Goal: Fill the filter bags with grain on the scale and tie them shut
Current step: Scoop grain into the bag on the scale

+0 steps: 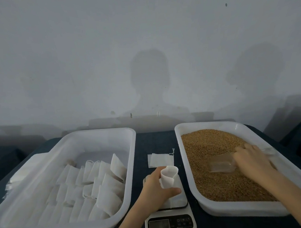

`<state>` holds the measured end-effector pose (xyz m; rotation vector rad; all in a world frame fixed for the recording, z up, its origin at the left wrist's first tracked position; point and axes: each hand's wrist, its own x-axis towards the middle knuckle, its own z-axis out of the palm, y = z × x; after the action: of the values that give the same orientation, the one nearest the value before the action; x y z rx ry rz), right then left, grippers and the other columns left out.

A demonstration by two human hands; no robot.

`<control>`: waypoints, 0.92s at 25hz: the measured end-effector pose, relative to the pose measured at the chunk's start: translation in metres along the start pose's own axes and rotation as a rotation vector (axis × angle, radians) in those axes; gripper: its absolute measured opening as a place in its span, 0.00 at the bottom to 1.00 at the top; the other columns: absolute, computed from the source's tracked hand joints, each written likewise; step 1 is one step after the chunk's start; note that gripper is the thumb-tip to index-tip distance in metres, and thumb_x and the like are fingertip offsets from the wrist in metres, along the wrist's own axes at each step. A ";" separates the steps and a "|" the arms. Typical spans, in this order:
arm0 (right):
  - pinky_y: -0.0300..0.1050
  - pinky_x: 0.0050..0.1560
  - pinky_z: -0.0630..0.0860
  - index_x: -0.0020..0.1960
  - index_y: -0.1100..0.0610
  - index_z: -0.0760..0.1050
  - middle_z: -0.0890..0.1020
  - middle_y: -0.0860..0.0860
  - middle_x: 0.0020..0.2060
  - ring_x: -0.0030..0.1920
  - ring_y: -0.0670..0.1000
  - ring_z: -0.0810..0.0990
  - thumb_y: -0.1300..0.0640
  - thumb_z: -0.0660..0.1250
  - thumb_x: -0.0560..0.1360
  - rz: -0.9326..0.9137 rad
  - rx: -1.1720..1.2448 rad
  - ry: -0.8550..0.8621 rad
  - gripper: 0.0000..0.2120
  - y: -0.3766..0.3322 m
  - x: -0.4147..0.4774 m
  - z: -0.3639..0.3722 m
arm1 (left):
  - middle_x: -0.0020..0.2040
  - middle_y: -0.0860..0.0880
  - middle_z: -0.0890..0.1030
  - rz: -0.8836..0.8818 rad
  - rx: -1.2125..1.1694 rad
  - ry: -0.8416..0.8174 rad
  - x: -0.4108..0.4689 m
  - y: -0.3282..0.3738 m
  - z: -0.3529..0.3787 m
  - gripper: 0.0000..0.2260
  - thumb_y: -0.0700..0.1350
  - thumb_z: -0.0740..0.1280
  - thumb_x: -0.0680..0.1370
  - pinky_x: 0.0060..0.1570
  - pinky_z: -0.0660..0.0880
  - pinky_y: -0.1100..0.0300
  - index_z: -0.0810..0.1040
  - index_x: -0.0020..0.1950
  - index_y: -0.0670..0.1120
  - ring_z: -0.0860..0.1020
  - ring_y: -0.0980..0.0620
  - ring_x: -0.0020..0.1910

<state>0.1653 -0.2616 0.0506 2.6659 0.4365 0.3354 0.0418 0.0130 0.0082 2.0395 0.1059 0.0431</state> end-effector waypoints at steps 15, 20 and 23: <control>0.37 0.45 0.75 0.59 0.46 0.77 0.83 0.43 0.42 0.41 0.42 0.81 0.53 0.68 0.74 0.082 0.810 -0.212 0.13 0.006 -0.014 0.023 | 0.59 0.57 0.72 0.002 0.014 0.004 -0.002 -0.009 -0.004 0.28 0.48 0.75 0.71 0.49 0.71 0.68 0.64 0.64 0.60 0.73 0.56 0.55; 0.36 0.50 0.71 0.60 0.45 0.77 0.82 0.38 0.47 0.45 0.36 0.76 0.52 0.69 0.73 0.065 0.836 -0.214 0.15 0.020 -0.022 0.019 | 0.55 0.60 0.71 -0.006 0.024 -0.002 0.001 -0.009 -0.006 0.28 0.47 0.75 0.71 0.43 0.68 0.71 0.62 0.62 0.61 0.73 0.59 0.51; 0.33 0.44 0.69 0.58 0.45 0.78 0.80 0.35 0.41 0.44 0.38 0.78 0.53 0.71 0.72 0.070 0.862 -0.190 0.15 0.026 -0.027 0.012 | 0.58 0.57 0.71 -0.012 0.038 -0.005 0.003 -0.010 -0.003 0.29 0.48 0.75 0.71 0.50 0.70 0.65 0.62 0.64 0.61 0.73 0.56 0.54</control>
<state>0.1500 -0.2975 0.0471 3.5071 0.5080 -0.1349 0.0443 0.0203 0.0005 2.0771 0.1169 0.0285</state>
